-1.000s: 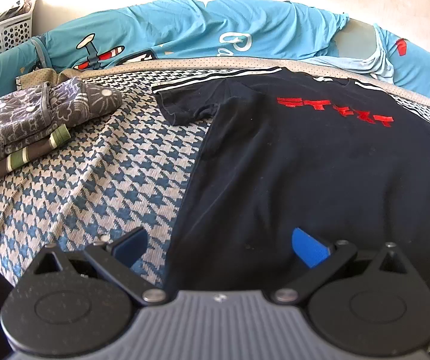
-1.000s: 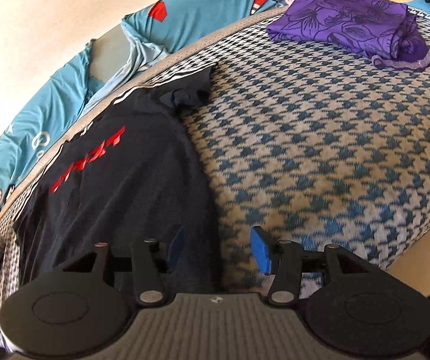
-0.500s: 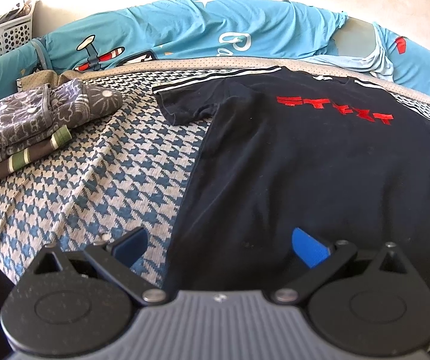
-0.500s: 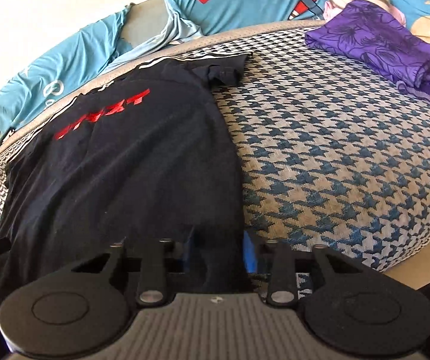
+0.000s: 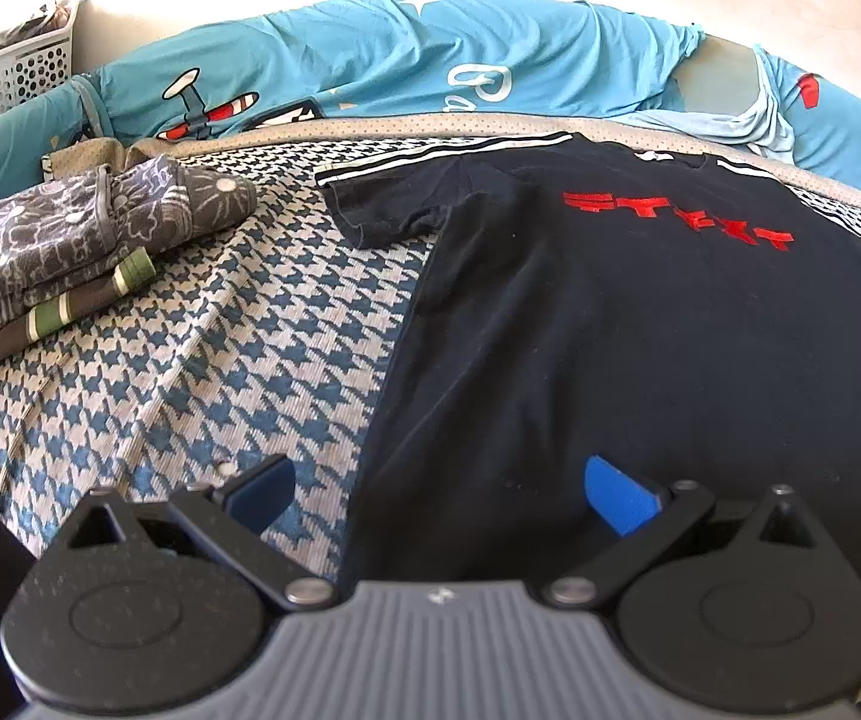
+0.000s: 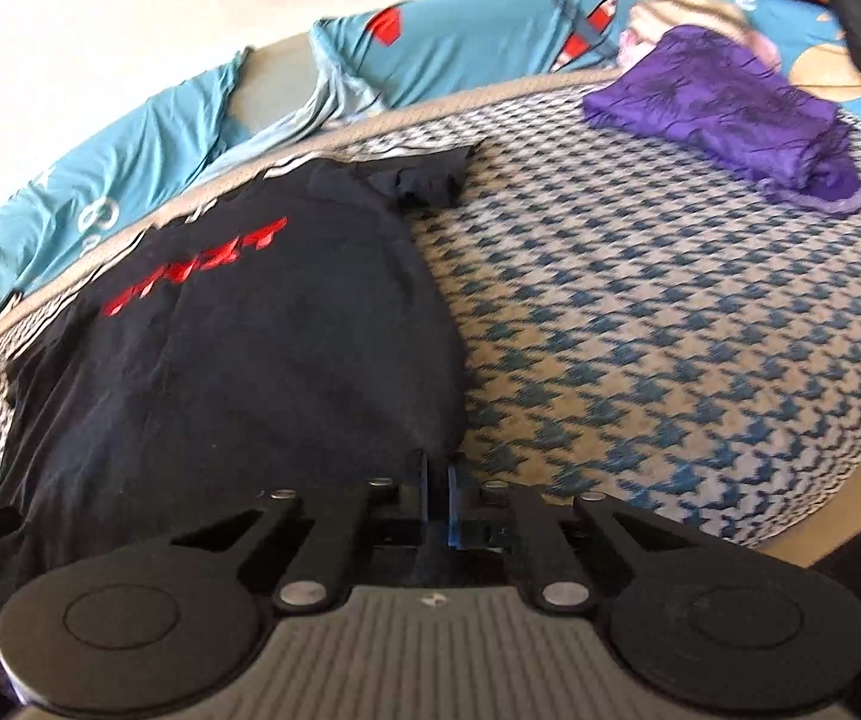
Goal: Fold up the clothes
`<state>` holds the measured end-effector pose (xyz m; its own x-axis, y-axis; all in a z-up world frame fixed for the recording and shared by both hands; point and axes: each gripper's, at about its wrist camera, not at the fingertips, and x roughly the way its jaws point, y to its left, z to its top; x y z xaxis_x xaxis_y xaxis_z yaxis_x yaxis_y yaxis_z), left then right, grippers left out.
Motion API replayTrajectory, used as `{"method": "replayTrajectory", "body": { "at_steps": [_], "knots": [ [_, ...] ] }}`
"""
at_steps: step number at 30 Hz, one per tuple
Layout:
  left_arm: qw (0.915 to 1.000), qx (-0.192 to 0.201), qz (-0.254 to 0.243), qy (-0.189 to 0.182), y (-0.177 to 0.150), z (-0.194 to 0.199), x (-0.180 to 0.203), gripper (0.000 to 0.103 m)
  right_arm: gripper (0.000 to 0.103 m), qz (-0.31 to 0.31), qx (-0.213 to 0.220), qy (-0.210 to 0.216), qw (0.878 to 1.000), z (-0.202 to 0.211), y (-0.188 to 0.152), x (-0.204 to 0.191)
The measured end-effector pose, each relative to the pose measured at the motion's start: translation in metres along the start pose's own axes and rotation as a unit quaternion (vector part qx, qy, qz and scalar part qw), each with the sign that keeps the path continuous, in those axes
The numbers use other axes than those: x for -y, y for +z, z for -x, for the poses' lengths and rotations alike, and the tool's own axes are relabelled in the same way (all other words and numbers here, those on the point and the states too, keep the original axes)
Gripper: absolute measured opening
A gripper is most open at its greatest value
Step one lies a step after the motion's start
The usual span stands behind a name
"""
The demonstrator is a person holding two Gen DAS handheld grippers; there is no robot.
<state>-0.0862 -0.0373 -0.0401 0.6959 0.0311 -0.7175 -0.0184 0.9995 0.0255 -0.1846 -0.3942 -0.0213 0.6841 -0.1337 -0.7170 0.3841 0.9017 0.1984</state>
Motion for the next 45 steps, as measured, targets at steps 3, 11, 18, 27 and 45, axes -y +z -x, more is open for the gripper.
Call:
{"method": "replayTrajectory", "body": {
  "at_steps": [3, 11, 18, 27, 45],
  "knots": [
    [1.0, -0.006, -0.004, 0.001, -0.003, 0.002, 0.0, 0.103, 0.006, 0.011, 0.006, -0.013, 1.0, 0.004, -0.001, -0.002],
    [0.9995, -0.026, -0.002, 0.018, -0.008, 0.002, -0.003, 0.103, 0.007, -0.008, -0.021, -0.044, 0.999, -0.002, -0.001, 0.004],
    [0.9993, -0.028, -0.003, 0.027, -0.008, 0.003, -0.002, 0.103, 0.011, -0.032, -0.007, -0.033, 0.999, 0.005, 0.0, 0.008],
    [0.9998, -0.019, -0.011, 0.001, 0.0, 0.002, 0.005, 0.103, 0.018, -0.04, -0.026, -0.004, 0.999, -0.006, 0.008, -0.001],
    [0.9985, -0.015, -0.048, -0.022, 0.04, -0.026, 0.021, 0.103, 0.023, 0.014, -0.023, 0.044, 0.999, -0.058, 0.084, -0.01]
  ]
}}
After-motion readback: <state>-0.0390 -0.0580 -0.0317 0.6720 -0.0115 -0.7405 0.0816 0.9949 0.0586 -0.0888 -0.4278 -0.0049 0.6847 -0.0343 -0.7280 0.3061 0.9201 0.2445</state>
